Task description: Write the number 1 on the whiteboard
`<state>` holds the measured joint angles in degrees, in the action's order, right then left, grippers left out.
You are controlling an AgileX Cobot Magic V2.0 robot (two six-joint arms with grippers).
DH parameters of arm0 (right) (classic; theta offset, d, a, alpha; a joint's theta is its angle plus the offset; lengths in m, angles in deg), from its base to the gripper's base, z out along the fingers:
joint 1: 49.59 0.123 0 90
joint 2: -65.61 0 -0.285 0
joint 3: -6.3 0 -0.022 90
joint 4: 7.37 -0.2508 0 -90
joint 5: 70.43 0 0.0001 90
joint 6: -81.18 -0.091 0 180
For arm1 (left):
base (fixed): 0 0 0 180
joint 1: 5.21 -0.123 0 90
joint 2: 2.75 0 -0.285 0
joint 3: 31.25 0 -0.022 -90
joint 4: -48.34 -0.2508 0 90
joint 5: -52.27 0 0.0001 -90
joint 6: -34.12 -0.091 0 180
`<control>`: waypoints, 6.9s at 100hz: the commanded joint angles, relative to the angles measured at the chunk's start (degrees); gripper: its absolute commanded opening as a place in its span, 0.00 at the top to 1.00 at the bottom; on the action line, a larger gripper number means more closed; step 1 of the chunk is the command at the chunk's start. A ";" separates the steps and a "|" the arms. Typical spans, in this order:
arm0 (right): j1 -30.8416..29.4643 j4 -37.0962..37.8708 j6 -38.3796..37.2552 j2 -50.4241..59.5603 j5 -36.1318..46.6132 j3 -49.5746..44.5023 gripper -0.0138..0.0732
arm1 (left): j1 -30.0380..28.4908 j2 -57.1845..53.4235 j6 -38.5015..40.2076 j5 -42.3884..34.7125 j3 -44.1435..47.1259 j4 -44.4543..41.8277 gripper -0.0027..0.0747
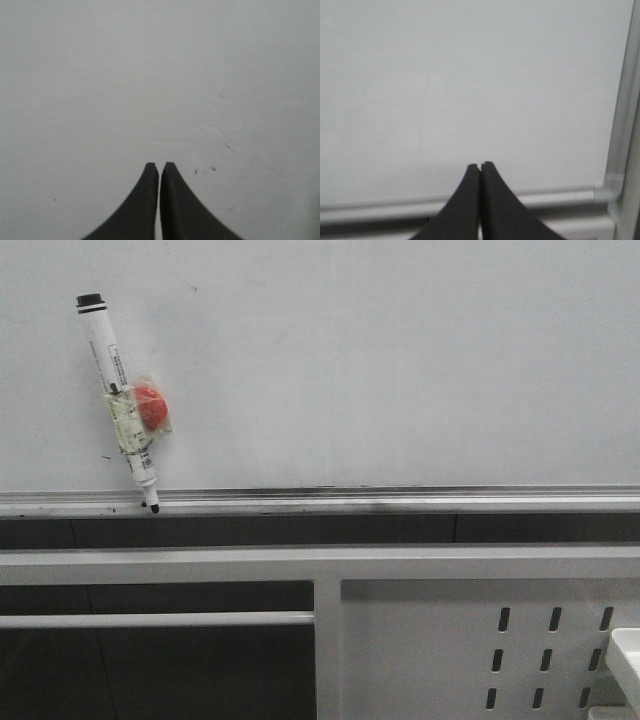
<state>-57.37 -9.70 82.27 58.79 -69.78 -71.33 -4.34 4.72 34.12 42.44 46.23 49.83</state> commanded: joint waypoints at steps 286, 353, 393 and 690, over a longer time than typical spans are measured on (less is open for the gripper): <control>22.01 -2.64 -4.74 -35.01 -4.77 28.42 0.92 | 41.26 93.27 12.37 -68.21 -16.08 10.69 0.40; 30.63 -0.73 -0.64 -37.42 -21.71 33.05 0.92 | 41.26 93.61 12.36 -66.75 -16.89 -0.96 0.99; 50.34 0.60 5.91 -49.07 -22.73 44.12 0.35 | 41.26 75.34 -3.06 -14.56 -28.09 -21.98 0.99; 43.09 10.55 -7.18 -48.26 -4.20 37.33 0.92 | 32.28 39.20 5.45 -16.04 -15.56 4.11 0.99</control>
<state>-14.18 0.05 74.98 10.09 -80.30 -35.50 29.53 44.12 39.01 35.19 31.58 52.99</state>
